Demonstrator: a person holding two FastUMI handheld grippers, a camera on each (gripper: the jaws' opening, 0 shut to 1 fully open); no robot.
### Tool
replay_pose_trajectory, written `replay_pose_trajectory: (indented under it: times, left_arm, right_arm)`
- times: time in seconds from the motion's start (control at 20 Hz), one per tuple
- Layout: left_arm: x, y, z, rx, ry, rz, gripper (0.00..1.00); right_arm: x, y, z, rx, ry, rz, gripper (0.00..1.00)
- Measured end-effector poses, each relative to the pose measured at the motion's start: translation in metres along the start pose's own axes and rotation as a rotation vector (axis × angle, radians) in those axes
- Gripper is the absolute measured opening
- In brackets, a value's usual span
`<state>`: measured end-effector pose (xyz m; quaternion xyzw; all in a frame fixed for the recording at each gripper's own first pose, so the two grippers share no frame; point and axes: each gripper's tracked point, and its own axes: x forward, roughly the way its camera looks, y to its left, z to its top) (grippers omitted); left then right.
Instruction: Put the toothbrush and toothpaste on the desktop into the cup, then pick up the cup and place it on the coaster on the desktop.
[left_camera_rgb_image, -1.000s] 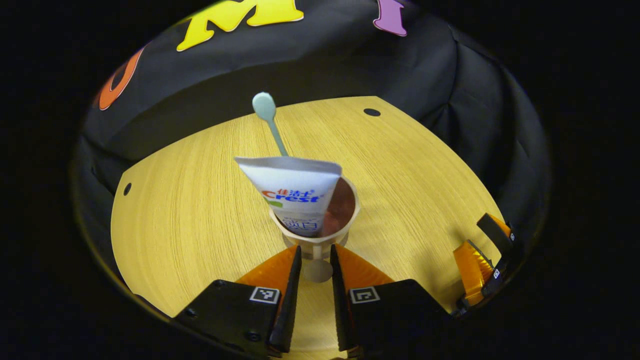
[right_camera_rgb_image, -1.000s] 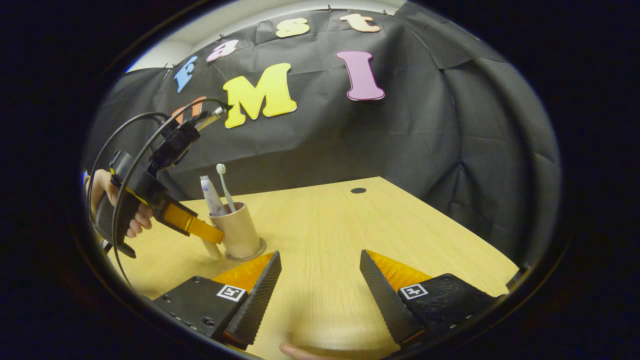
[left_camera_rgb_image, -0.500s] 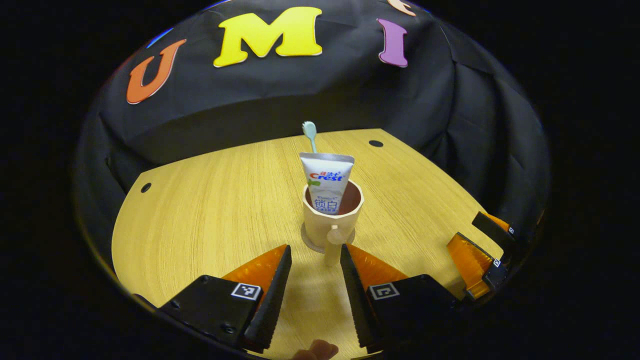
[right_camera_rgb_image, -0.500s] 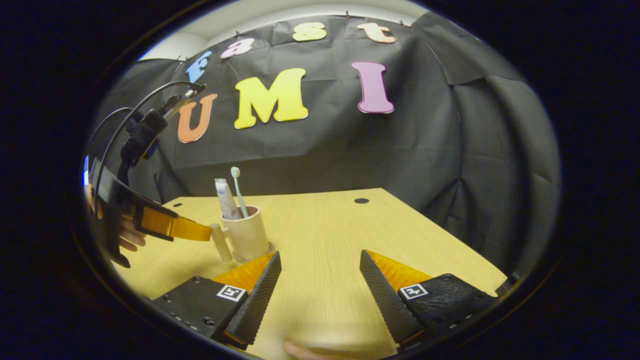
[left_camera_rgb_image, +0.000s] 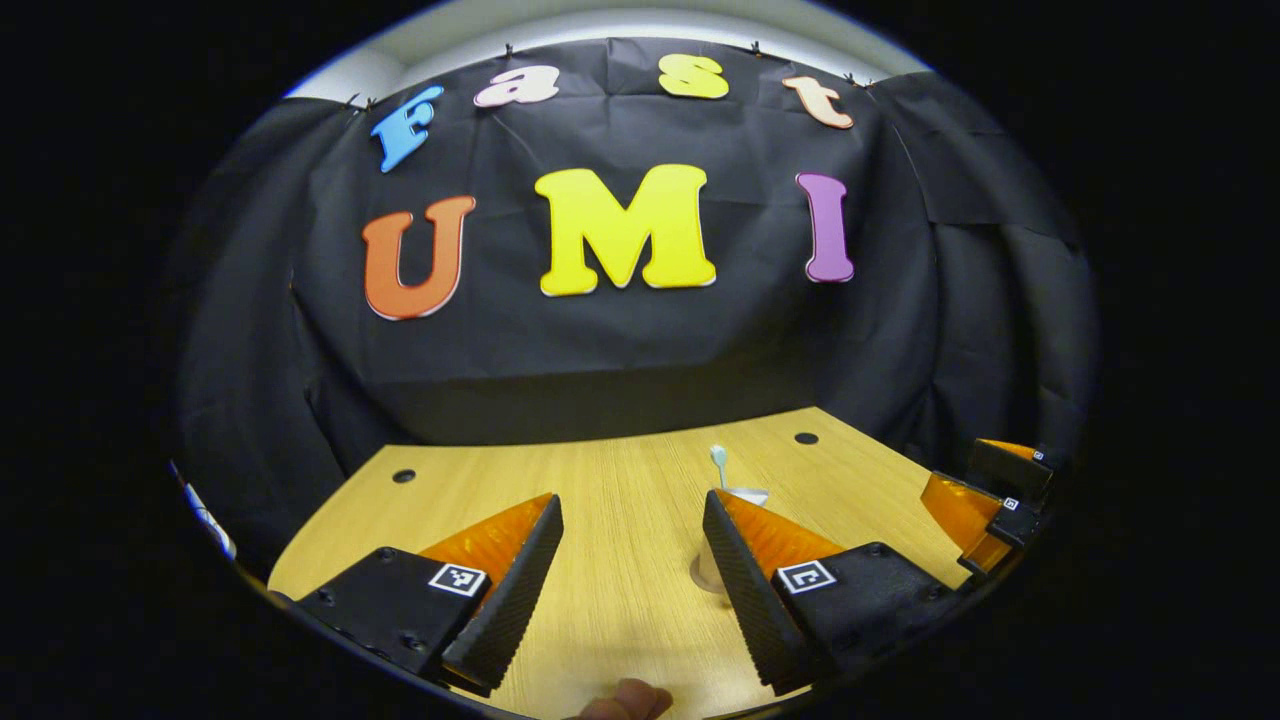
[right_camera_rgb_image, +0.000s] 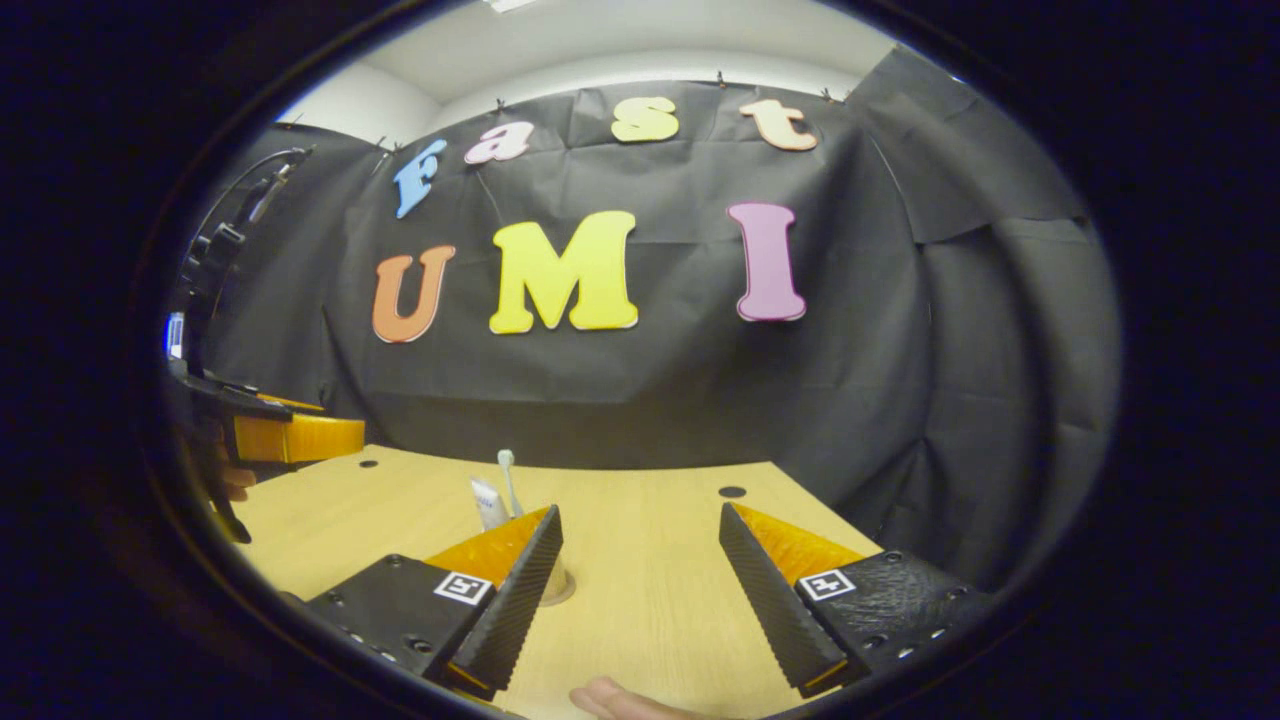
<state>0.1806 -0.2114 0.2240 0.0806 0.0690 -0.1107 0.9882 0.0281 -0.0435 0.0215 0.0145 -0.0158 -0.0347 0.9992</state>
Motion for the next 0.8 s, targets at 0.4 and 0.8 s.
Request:
replay_pose_trajectory:
  times: [0.4, 0.8]
  left_arm:
    - [-0.016, 0.010, 0.048, 0.097, -0.193, 0.111, 0.97]
    - [-0.014, 0.033, 0.047, 0.016, -0.187, 0.158, 0.97]
  right_arm:
    - [0.017, 0.017, 0.021, -0.045, -0.041, 0.038, 0.95]
    - [0.026, 0.018, 0.017, -0.052, -0.020, 0.037, 0.94]
